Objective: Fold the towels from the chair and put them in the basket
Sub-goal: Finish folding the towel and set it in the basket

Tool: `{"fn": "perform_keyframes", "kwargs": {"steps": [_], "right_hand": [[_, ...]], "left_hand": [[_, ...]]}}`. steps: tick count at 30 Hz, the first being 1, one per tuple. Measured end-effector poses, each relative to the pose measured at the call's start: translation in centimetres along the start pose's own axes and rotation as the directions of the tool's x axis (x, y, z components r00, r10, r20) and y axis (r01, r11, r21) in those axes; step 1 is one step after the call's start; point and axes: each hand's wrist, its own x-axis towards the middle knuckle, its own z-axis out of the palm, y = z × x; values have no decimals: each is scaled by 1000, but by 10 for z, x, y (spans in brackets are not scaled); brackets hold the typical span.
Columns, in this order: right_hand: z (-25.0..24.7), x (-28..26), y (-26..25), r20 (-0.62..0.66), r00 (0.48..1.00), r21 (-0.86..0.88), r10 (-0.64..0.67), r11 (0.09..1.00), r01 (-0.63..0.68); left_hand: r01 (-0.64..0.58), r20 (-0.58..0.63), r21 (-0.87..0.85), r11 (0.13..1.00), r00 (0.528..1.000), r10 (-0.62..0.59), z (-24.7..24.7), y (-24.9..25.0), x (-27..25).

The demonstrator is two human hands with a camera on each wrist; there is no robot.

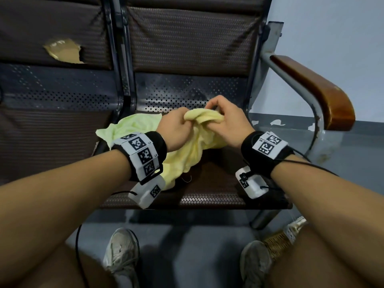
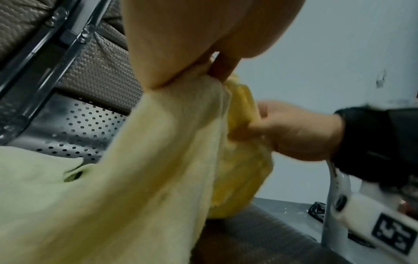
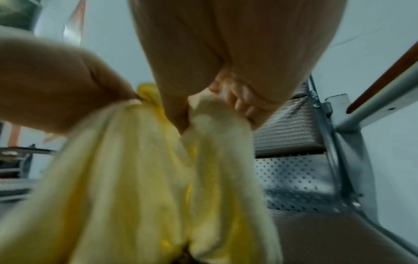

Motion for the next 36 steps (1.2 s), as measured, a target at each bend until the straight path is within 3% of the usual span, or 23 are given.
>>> {"fn": "perform_keyframes", "kwargs": {"steps": [3,6,8,10,12,14,16,18,20,22,27,30,31,34,36], "right_hand": [[-4,-3,22,100,979,-280,178,949,-145],[-9,-6,41,101,947,-351,305,901,-253],[-13,-4,45,9,961,-255,277,930,-265],[-16,2,38,-86,968,-50,234,970,-239],[-16,7,26,-156,959,180,237,961,-208],[-19,9,19,-188,954,279,231,944,-174],[-21,5,20,-164,968,168,192,972,-164],[-22,-3,28,-109,976,-55,190,979,-196],[-22,-10,35,-87,965,-222,248,939,-262],[-25,-11,41,-126,957,-280,261,916,-286],[-29,-9,36,-87,951,101,296,953,-287],[-29,-8,26,-57,952,207,300,937,-282],[-29,-8,25,-28,963,165,268,951,-260],[-26,-13,31,80,992,-198,98,977,-80],[-27,-14,35,25,997,-302,79,951,-68]], "left_hand": [[120,-49,-188,975,990,-132,-1,7,4],[96,-93,-121,988,990,-108,-5,6,9],[72,-95,32,997,993,-69,-5,-1,12],[85,-107,143,986,992,-70,-5,-5,13],[109,-167,183,977,983,-78,-4,-3,15],[87,-265,152,984,963,-45,-2,2,19],[56,-343,33,998,938,-41,-2,6,22],[44,-388,-87,995,919,-75,-2,10,22],[61,-398,-124,990,911,-106,-2,13,21],[87,-356,-111,990,926,-121,-1,14,21],[147,-292,-52,988,944,-156,-3,12,25],[209,-298,-134,969,924,-240,-1,10,28],[224,-306,-180,958,913,-271,-1,10,28],[239,-283,-315,919,900,-331,-4,12,29],[242,-239,-340,909,912,-332,-9,13,30]]}}
